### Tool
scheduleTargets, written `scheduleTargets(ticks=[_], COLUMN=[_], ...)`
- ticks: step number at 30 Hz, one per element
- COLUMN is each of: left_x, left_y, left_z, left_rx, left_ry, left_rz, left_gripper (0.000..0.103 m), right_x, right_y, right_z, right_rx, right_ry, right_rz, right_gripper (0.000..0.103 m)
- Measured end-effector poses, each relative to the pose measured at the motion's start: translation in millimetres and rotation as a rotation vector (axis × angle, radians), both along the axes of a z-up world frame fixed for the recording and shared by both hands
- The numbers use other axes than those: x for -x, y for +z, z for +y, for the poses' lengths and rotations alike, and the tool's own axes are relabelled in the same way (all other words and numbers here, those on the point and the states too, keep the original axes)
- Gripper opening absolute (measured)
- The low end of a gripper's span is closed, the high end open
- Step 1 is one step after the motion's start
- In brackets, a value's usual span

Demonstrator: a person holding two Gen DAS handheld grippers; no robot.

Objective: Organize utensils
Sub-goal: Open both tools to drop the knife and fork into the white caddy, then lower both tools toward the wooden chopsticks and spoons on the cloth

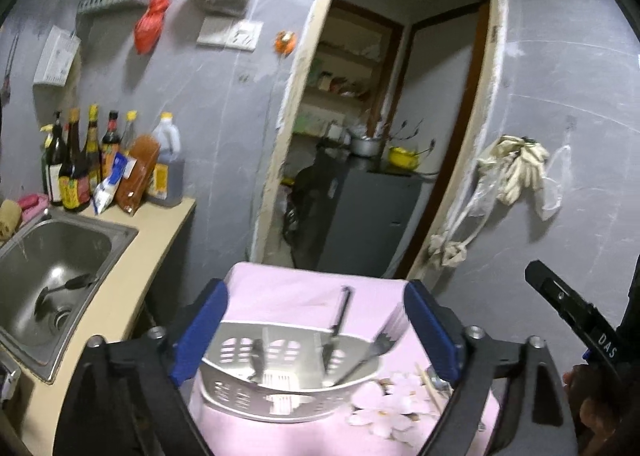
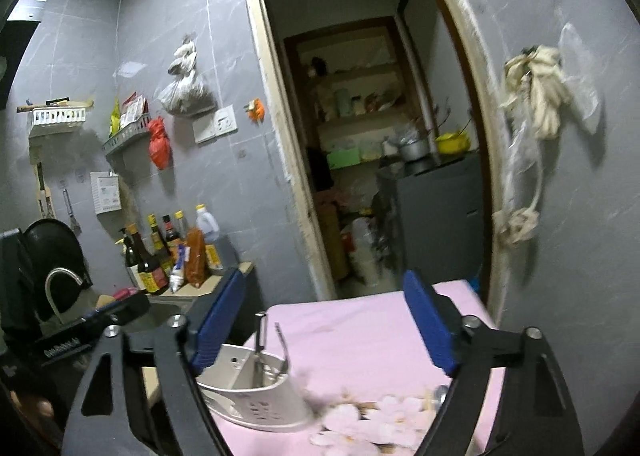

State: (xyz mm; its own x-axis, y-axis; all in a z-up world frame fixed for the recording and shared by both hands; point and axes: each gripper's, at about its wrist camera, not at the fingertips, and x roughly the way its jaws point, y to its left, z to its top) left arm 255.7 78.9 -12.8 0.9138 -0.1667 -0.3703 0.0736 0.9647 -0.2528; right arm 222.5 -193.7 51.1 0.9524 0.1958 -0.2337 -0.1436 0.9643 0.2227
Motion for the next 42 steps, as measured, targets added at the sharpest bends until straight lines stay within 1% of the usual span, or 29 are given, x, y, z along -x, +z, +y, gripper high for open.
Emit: scheduleTargets(ticks=[2, 6, 10, 18, 21, 29, 32, 35, 39, 42], left_x=[9.5, 23.7, 34.8, 44.6, 43.2, 28.4, 21.0, 9.3, -8.3, -19.4], left_y=[8.0, 19.3, 22.5, 9.4, 0.8, -30.4, -50.1, -73.0, -99.6, -113.7], left_z=[-10.1, -28.2, -48.2, -87.7, -104.5, -145.6, -158.7, -171.2, -185.7, -194.7], left_rx=[-0.006, -0.022, -0.066, -0.124, -0.13, -0.144, -0.139, -0.125, -0.122, -0.132], left_ry=[-0.007, -0.016, -0.014, -0.032, -0.046, -0.046, -0.041, -0.042, -0.047, -0.047], left_rz=[-0.023, -0.061, -0.097, -0.076, -0.052, 0.017, 0.051, 0.104, 0.175, 0.208], left_gripper=[0.096, 0.101, 0.102, 0.102, 0.102, 0.102, 0.102, 0.102, 0.102, 0.102], right_x=[10.5, 27.4, 39.5, 43.6, 38.9, 12.2, -1.0, -13.1, -31.5, -47.3], right_y=[4.8, 11.1, 11.4, 2.0, -6.2, -39.7, -59.6, -81.1, -108.8, -134.6], right_z=[-11.4, -31.5, -50.2, -85.0, -102.4, -144.5, -157.0, -168.0, -182.3, -189.5], right_rx=[0.01, 0.043, 0.071, 0.13, 0.128, 0.125, 0.134, 0.138, 0.112, 0.084], right_ry=[-0.02, -0.056, -0.088, -0.141, -0.148, -0.131, -0.11, -0.093, -0.076, -0.058], right_rz=[-0.006, -0.013, -0.005, 0.054, 0.084, 0.171, 0.218, 0.269, 0.329, 0.369], right_gripper=[0.086, 0.091, 0.095, 0.097, 0.097, 0.097, 0.097, 0.097, 0.097, 0.097])
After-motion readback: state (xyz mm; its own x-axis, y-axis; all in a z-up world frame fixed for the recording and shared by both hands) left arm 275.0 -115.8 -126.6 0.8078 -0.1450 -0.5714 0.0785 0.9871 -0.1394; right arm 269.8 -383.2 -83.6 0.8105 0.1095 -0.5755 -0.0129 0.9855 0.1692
